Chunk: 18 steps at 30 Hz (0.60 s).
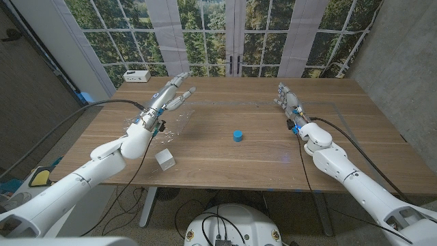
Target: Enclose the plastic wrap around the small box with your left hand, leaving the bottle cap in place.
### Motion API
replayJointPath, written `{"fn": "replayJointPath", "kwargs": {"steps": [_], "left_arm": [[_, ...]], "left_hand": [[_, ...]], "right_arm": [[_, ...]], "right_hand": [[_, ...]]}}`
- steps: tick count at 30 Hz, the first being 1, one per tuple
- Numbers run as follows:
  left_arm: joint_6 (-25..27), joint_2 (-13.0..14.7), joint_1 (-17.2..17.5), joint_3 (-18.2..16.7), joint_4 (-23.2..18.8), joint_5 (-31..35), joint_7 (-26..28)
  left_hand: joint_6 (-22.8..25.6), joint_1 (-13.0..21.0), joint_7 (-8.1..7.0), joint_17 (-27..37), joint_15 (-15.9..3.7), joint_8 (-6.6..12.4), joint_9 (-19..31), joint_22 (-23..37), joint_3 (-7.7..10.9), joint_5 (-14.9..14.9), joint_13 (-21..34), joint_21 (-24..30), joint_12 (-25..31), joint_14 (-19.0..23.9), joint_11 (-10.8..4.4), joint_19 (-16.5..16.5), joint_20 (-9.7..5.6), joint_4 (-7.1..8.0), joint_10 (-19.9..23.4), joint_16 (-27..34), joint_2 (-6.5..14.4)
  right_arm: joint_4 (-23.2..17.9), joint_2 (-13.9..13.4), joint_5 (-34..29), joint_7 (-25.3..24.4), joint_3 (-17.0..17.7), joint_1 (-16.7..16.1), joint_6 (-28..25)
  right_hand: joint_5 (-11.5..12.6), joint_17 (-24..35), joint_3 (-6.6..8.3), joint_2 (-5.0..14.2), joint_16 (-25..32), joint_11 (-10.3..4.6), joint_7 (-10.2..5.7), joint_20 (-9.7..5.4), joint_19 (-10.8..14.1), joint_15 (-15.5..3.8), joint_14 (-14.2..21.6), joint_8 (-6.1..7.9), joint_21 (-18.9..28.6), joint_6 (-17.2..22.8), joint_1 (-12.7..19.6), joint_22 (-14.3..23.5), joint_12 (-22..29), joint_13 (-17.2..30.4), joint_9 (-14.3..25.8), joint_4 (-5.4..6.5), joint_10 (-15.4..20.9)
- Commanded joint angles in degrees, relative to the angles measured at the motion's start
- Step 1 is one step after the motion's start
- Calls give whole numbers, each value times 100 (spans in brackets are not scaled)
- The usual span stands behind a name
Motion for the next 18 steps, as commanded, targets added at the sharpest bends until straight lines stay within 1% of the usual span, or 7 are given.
{"fn": "replayJointPath", "kwargs": {"steps": [1,3,5,10,11,17,18], "left_arm": [[205,381,436,-217,-519,485,169],[166,395,498,-245,-541,423,183],[306,479,602,-299,-679,542,163],[360,581,758,-377,-798,521,104],[306,601,760,-375,-779,482,79],[438,815,952,-467,-994,491,-173],[486,813,999,-489,-1028,510,-152]], "left_hand": [[25,24,-29,30,1,-4,25,11,11,-9,21,29,45,47,-12,50,0,-29,86,21,-40],[29,21,-32,31,-1,-6,25,11,9,-9,21,29,41,51,-13,59,-3,-29,88,18,-42],[33,17,-38,32,-13,-9,25,11,6,-9,22,28,39,57,-19,62,-9,-30,93,17,-46],[24,11,-57,33,-29,-22,26,11,-3,-11,22,24,31,67,-31,69,-17,-37,104,9,-66],[21,10,-56,34,-32,-25,26,11,-5,-11,22,23,29,68,-30,70,-16,-39,103,8,-70],[15,7,-73,34,-52,-38,26,10,-19,-11,22,12,17,107,-52,67,-17,-57,109,10,-105],[15,7,-77,34,-54,-40,26,10,-21,-11,22,11,15,111,-47,67,-14,-59,108,9,-110]], "right_arm": [[-273,-66,-67,-162,10,-169,-11],[-291,-58,-79,-182,16,-186,24],[-305,-67,-114,-189,7,-187,39],[-306,-59,-126,-184,-6,-173,36],[-325,-63,-193,-252,-14,-175,38],[-330,-54,-216,-253,-21,-142,39],[-329,-55,-213,-250,-19,-140,36]], "right_hand": [[-5,22,24,-16,23,15,-11,23,1,-4,11,23,-23,56,46,32,13,17,10,-5,24],[-8,23,24,-16,22,16,-11,23,3,-4,10,22,-27,56,45,32,13,17,10,-6,25],[-10,23,25,-17,22,15,-8,24,5,-3,13,21,-31,57,45,32,13,18,10,-7,28],[-15,25,27,-16,20,18,-12,24,9,-3,12,20,-40,60,45,33,12,18,10,-10,29],[-16,25,27,-16,19,15,-9,25,10,-3,11,20,-41,60,44,33,10,18,10,-11,27],[-22,25,29,-19,19,23,-20,26,14,-3,14,22,-51,72,46,33,10,19,11,-16,31],[-23,25,29,-20,18,23,-25,25,15,0,14,23,-53,77,46,33,10,19,11,-18,31]]}}
